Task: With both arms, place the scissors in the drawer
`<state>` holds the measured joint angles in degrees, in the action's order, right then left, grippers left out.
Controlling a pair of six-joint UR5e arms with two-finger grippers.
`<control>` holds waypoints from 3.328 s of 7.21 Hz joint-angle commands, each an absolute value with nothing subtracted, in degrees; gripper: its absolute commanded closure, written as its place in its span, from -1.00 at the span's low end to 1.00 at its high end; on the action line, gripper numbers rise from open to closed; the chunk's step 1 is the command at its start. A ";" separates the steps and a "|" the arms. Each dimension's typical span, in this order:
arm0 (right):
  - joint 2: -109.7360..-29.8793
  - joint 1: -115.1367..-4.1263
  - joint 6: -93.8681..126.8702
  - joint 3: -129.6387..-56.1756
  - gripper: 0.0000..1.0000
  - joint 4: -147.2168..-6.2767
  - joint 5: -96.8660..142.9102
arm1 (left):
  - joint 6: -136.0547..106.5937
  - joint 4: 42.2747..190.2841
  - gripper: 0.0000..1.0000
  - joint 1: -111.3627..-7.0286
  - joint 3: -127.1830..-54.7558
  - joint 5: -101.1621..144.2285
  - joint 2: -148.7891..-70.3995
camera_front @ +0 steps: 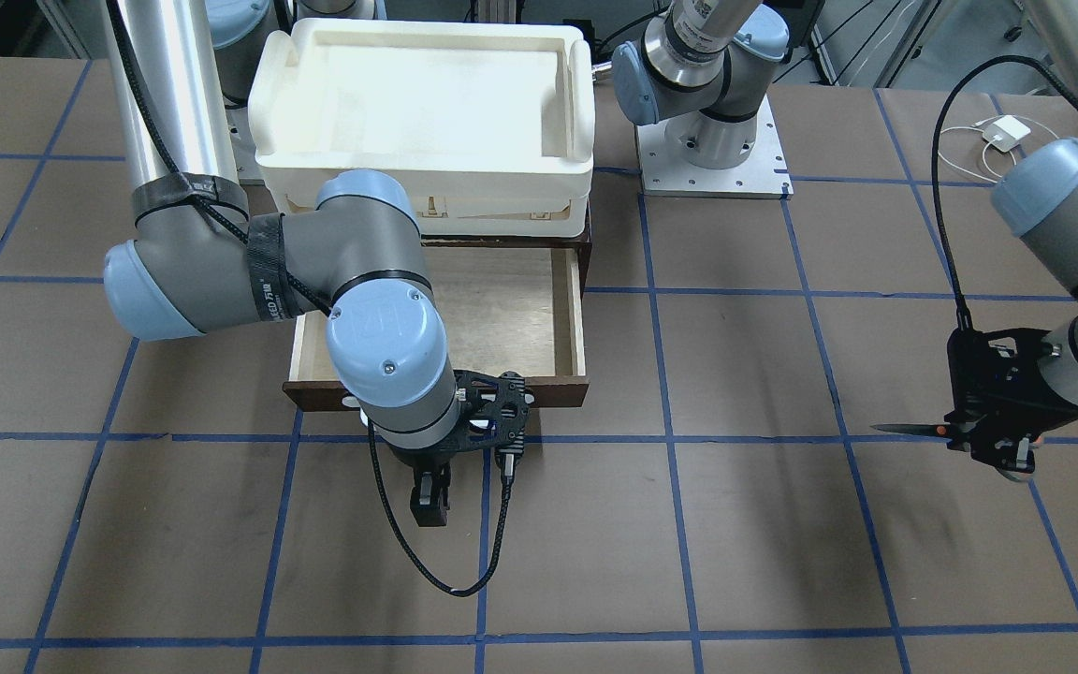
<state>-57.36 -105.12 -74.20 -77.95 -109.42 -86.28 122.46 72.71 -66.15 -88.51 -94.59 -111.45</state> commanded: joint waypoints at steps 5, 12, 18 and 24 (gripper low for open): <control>-66.24 -103.46 -73.83 -77.87 -1.00 -102.69 -83.51 | 122.43 72.69 1.00 -66.36 -88.42 -94.57 -111.71; -83.41 -94.04 -64.12 -78.84 -1.00 -85.51 -84.02 | 103.84 76.19 1.00 -78.64 -88.24 -92.64 -106.80; -87.89 -93.52 -27.38 -81.82 -1.00 -84.91 -88.68 | 77.46 78.22 1.00 -98.75 -88.42 -93.16 -102.83; -89.47 -91.15 -10.22 -81.83 -1.00 -85.25 -89.74 | 66.10 77.61 1.00 -115.03 -88.94 -92.20 -104.94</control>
<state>-89.27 -91.92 -12.93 -81.82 -85.19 -89.70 66.83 77.71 -112.69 -88.75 -92.28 -104.38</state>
